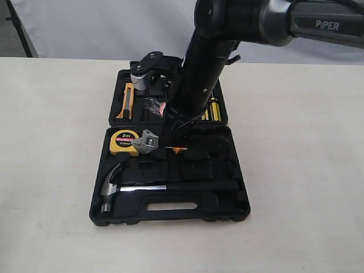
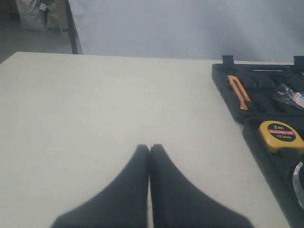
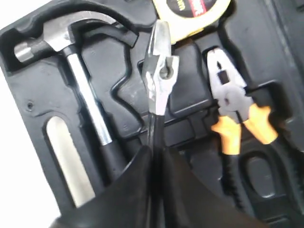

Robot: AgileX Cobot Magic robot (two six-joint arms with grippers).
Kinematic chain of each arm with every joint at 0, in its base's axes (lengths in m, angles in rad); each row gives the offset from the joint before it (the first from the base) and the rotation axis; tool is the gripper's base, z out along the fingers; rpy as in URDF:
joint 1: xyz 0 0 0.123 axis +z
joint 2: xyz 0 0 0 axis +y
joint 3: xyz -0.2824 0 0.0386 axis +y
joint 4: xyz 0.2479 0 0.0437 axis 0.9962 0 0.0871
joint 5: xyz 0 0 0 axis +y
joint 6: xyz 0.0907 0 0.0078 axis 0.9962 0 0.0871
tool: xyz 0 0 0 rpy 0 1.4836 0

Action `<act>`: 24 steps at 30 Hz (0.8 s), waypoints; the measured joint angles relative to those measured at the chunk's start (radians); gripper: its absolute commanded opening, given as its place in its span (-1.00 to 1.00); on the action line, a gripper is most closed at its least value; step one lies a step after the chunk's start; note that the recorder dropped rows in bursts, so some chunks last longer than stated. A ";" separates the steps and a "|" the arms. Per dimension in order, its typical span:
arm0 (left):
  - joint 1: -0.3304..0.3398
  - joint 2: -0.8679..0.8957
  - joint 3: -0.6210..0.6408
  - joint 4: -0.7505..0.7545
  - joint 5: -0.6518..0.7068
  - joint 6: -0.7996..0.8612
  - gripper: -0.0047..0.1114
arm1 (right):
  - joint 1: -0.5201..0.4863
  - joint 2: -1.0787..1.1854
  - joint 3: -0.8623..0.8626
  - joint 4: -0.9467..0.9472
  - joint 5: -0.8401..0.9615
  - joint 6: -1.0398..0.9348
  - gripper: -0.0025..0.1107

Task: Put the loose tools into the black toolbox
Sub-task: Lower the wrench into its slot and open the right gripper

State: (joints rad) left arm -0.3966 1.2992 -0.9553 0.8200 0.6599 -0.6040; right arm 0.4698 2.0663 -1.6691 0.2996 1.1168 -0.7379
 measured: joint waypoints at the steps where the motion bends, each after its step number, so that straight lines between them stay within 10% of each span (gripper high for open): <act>1: 0.000 0.000 0.000 0.000 0.000 0.000 -0.89 | 0.015 -0.016 0.021 -0.024 -0.029 0.000 -0.96; 24: 0.000 0.000 0.000 0.000 0.000 0.000 -0.89 | 0.232 -0.058 0.311 -0.638 -0.398 0.355 -0.96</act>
State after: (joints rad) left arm -0.3966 1.2992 -0.9553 0.8200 0.6599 -0.6040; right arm 0.7018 2.0084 -1.3578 -0.3384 0.7186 -0.3826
